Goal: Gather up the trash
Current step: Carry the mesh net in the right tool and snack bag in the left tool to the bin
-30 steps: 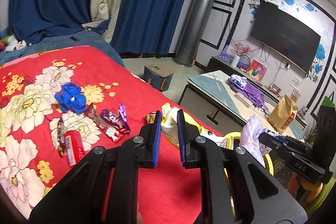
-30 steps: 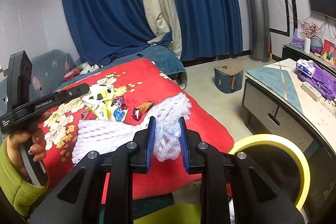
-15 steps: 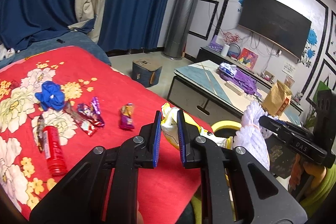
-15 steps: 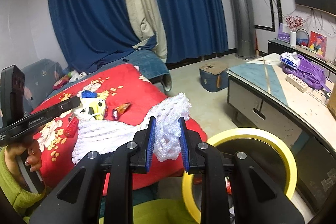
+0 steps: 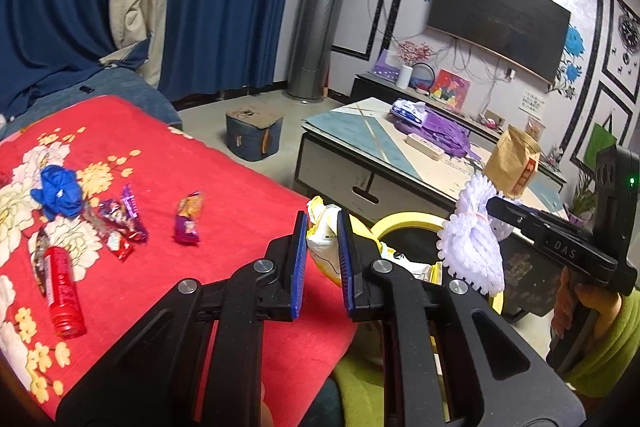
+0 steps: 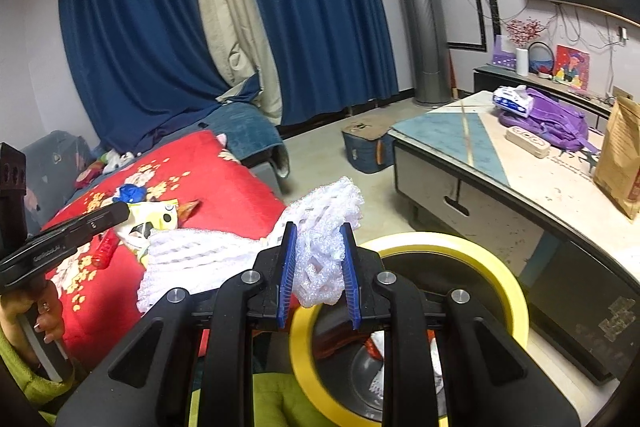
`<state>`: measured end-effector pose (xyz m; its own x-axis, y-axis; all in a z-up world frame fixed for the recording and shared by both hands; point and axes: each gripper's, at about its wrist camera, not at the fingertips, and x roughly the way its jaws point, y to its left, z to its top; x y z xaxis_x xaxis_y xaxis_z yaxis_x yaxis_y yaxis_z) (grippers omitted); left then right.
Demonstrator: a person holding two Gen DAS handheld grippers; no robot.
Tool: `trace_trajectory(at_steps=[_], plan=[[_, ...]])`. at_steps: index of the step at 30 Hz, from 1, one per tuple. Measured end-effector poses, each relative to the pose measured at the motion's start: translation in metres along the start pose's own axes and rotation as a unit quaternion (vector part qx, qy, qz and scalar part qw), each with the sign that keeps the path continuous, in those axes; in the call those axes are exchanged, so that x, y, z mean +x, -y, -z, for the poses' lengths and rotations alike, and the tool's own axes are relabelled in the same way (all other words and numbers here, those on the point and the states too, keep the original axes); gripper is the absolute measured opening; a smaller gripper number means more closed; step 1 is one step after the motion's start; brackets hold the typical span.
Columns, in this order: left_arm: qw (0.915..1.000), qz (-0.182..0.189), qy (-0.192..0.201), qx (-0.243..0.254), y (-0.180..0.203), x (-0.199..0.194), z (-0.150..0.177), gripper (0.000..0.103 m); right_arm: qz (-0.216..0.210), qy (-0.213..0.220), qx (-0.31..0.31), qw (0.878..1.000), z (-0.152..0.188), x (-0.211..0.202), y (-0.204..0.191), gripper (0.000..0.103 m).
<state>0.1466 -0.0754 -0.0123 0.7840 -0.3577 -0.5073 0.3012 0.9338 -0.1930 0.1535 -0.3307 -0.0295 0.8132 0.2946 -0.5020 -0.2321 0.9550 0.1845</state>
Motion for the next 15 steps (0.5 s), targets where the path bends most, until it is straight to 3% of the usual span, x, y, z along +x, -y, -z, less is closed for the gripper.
trace_trajectory(at_steps=[15], plan=[[0.9972, 0.042, -0.027, 0.055, 0.050, 0.040, 0.007, 0.010, 0.072, 0.008, 0.030, 0.997, 0.013, -0.010, 0.048, 0.021]])
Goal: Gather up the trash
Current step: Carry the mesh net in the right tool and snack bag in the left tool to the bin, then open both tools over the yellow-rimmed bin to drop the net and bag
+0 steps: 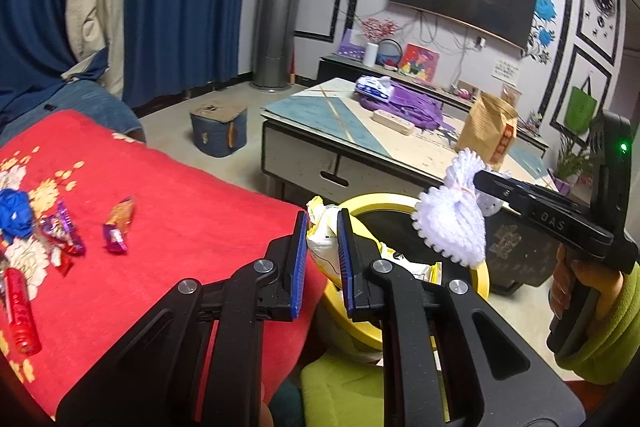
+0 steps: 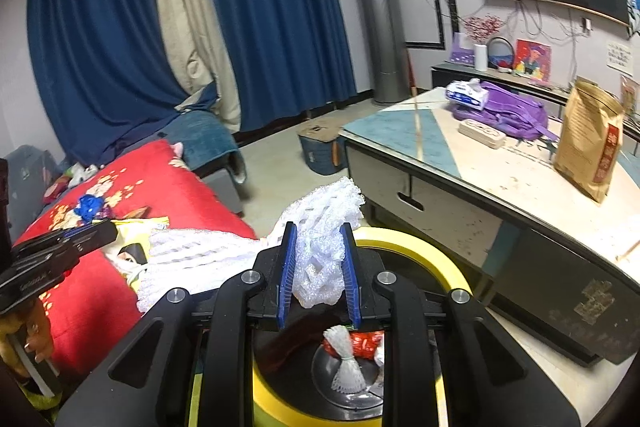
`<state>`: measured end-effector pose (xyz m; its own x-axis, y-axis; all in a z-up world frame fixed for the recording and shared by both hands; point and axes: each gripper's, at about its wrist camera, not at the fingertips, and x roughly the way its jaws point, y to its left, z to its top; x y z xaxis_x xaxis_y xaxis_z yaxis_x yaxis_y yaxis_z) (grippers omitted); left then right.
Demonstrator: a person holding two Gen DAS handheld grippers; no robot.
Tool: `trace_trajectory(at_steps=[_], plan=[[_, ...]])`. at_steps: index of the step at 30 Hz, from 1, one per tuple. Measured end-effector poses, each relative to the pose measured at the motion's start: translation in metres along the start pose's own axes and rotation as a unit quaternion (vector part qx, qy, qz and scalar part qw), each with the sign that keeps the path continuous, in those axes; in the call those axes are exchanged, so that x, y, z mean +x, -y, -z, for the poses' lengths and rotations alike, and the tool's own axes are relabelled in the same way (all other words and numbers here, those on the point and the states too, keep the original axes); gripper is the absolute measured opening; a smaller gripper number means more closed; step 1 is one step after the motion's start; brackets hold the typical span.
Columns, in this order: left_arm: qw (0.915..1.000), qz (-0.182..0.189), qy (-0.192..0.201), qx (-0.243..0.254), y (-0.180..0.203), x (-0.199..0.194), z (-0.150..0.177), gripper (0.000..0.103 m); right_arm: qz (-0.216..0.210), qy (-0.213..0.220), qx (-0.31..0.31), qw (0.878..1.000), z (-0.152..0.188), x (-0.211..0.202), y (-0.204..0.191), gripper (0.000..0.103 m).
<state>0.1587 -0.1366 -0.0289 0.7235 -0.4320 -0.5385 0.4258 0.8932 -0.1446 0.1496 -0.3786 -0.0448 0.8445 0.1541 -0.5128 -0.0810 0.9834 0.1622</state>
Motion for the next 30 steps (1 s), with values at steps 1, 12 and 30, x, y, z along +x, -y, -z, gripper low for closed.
trace_trajectory(at_steps=[1, 12, 30], plan=[[1.0000, 0.003, -0.003, 0.004, 0.004, 0.003, 0.001, 0.010, 0.004, 0.000, 0.003, 1.000, 0.000, 0.001, 0.003, 0.021], [0.9983, 0.035, -0.031, 0.035, 0.035, 0.028, 0.017, 0.010, 0.067, 0.006, 0.034, 0.997, 0.008, 0.008, 0.029, 0.022], [0.9937, 0.060, -0.072, 0.060, 0.060, 0.062, 0.035, 0.010, 0.098, -0.016, 0.062, 0.993, 0.021, 0.027, 0.048, 0.031]])
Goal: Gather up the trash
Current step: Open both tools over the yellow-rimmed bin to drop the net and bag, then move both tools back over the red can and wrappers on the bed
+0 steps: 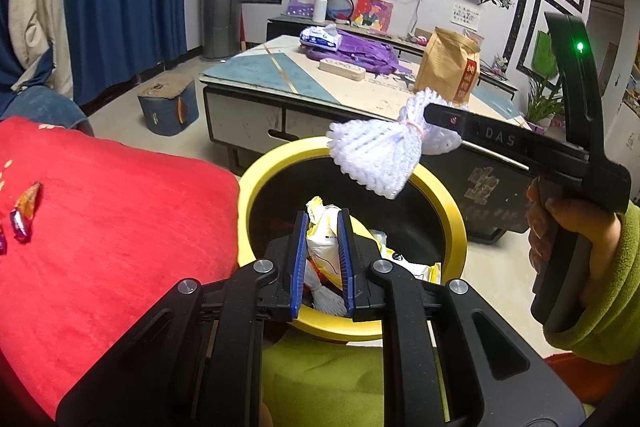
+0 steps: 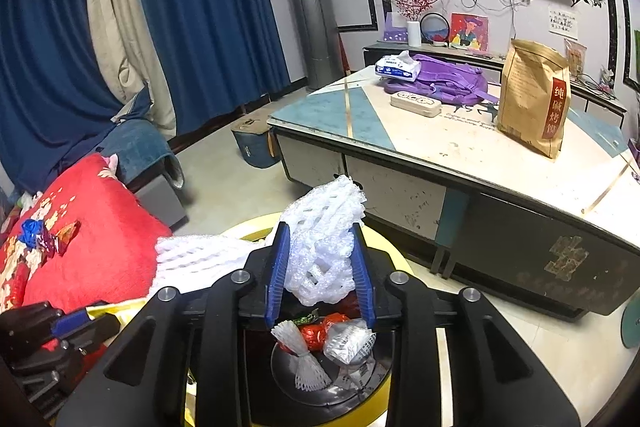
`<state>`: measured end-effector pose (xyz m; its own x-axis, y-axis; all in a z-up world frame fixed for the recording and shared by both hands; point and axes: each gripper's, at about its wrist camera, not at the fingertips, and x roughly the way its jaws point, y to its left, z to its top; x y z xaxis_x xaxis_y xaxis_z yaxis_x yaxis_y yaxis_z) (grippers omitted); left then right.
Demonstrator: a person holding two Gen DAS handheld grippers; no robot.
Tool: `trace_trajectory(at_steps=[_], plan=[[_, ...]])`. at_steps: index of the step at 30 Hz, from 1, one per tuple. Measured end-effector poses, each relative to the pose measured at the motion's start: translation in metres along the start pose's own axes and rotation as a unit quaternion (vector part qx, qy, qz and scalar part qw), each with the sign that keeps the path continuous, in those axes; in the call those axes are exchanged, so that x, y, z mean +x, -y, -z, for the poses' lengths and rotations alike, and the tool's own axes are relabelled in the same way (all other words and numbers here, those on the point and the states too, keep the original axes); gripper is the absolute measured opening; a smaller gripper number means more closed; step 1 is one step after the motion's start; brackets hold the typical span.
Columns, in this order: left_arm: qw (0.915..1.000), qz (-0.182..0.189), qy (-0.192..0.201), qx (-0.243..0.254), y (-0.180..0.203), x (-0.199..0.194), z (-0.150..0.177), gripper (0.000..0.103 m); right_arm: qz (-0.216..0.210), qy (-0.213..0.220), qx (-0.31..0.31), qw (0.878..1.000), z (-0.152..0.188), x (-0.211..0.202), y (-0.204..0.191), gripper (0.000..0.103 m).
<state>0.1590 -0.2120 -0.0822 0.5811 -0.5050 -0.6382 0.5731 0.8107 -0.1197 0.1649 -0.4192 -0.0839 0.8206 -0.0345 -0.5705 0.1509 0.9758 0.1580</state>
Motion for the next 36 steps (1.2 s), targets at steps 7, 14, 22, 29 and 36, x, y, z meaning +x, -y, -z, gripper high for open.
trace_trajectory(at_steps=[7, 14, 22, 29, 36], plan=[[0.9999, 0.002, 0.007, -0.013, -0.003, 0.001, 0.000, 0.029, -0.004, -0.005, 0.007, 1.000, 0.001, 0.004, 0.000, 0.046], [0.9985, -0.010, 0.013, -0.052, -0.019, -0.008, 0.000, 0.061, 0.004, -0.007, 0.026, 1.000, 0.002, 0.005, 0.007, 0.061], [0.9952, -0.045, 0.027, -0.082, -0.037, -0.024, -0.002, 0.092, -0.004, -0.001, 0.021, 1.000, 0.002, 0.001, 0.001, 0.066], [0.9923, -0.068, 0.035, -0.098, -0.049, -0.036, -0.001, 0.092, -0.012, 0.002, 0.009, 1.000, 0.001, -0.003, -0.006, 0.069], [0.9897, -0.086, 0.048, -0.104, -0.057, -0.051, 0.000, 0.092, -0.027, 0.004, -0.005, 1.000, 0.001, -0.008, -0.018, 0.069]])
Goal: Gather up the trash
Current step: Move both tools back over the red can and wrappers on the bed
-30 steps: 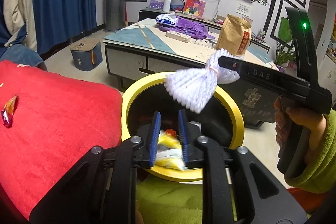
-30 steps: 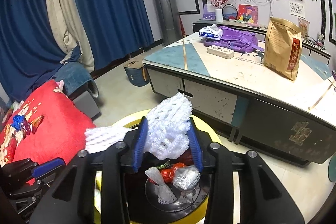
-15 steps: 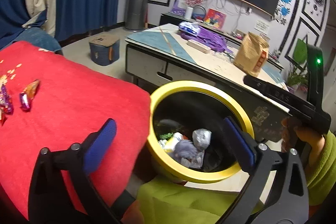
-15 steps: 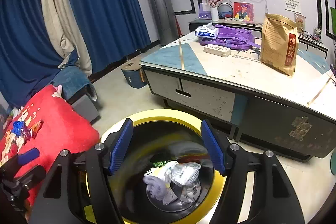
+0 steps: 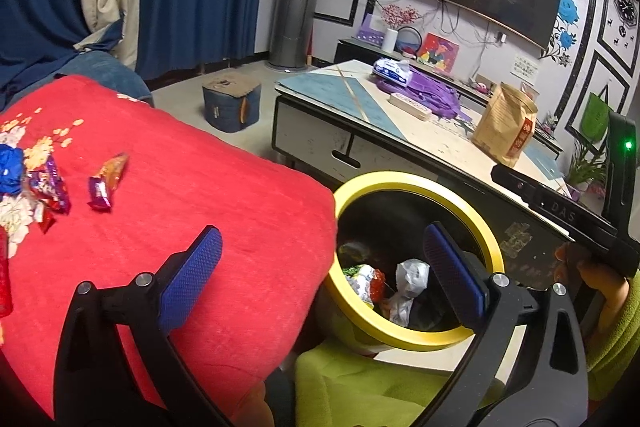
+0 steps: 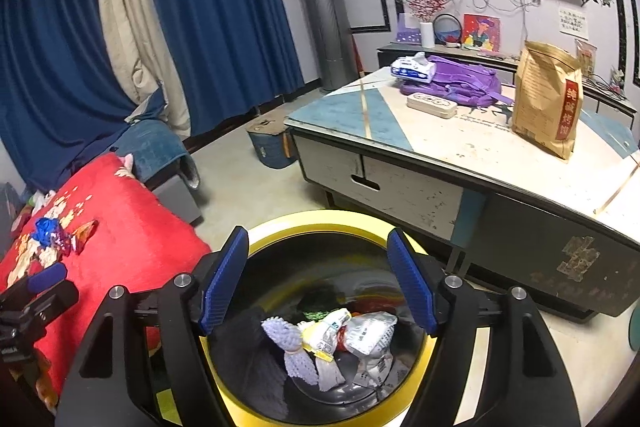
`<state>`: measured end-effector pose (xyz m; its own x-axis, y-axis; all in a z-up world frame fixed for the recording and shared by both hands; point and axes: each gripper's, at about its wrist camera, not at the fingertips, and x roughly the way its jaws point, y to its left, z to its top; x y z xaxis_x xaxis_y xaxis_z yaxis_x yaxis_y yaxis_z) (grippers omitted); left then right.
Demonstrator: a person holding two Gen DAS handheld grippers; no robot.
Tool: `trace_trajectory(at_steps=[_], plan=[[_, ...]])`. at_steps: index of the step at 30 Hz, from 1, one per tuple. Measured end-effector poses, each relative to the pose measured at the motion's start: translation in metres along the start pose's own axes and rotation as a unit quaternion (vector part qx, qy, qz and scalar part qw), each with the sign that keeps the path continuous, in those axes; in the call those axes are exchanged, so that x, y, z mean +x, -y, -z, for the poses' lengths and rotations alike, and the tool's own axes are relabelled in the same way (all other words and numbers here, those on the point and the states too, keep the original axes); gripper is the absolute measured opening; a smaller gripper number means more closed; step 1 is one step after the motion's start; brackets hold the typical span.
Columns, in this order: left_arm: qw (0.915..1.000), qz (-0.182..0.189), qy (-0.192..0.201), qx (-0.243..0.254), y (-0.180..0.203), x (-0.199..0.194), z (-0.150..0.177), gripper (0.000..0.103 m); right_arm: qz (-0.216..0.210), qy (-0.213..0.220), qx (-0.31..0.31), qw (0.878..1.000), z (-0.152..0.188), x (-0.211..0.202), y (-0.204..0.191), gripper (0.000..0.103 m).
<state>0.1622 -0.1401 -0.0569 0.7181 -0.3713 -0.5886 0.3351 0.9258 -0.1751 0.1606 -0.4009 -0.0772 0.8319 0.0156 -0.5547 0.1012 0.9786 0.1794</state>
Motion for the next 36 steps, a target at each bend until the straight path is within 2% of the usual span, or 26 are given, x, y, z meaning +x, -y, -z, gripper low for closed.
trace_trajectory(at_steps=[19, 36], plan=[[0.9948, -0.072, 0.052, -0.051, -0.054, -0.041, -0.011, 0.092, -0.101, 0.018, -0.090, 0.991, 0.001, -0.024, -0.072, 0.069], [0.9747, -0.158, 0.115, -0.108, -0.105, -0.097, -0.010, 0.092, -0.179, 0.013, -0.144, 0.973, -0.005, -0.036, -0.141, 0.069]])
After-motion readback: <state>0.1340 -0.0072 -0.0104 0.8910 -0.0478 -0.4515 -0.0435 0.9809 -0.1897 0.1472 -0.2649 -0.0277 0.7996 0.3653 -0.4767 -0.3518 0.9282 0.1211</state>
